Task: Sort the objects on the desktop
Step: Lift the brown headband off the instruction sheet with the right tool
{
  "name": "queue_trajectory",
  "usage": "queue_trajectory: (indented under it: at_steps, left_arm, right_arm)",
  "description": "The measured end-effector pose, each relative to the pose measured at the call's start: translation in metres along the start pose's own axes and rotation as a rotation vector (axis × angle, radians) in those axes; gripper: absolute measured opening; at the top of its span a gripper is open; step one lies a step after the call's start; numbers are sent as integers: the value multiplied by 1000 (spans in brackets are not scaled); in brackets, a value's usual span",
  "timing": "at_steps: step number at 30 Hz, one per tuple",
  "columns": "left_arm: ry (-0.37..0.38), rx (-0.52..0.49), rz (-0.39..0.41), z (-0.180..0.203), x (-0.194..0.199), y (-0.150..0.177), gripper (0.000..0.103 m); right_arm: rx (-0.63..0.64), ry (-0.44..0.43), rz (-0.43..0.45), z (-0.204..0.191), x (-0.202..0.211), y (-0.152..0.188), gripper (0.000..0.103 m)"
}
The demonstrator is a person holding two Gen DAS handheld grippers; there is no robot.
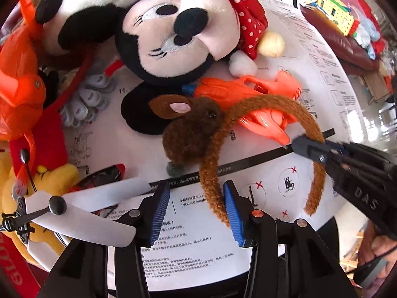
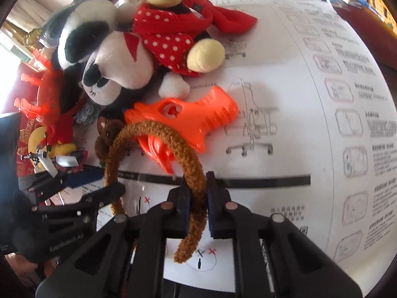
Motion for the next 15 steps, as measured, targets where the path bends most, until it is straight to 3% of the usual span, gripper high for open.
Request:
queue_trajectory:
  at_steps: [7, 11, 15]
  left_arm:
    - [-27, -46, 41, 4, 0, -1, 45]
    - [-16, -109, 55, 13, 1, -3, 19]
    - [-5, -109, 57, 13, 2, -4, 12]
  right_arm:
    - [-24, -27, -11, 6, 6, 13, 13]
    - [-11, -4, 4, 6, 7, 8, 14]
    - [10, 11, 23, 3, 11, 1, 16]
Point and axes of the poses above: each gripper's, at about its wrist camera, not at the fingertips, and x roughly against the way its jaws point, z to its right, y to its underside, the point moved 10 cm from there along -x, roughly the way its jaws point, and after that the axes turned 6 degrees about -x, right-handed, at the moved point
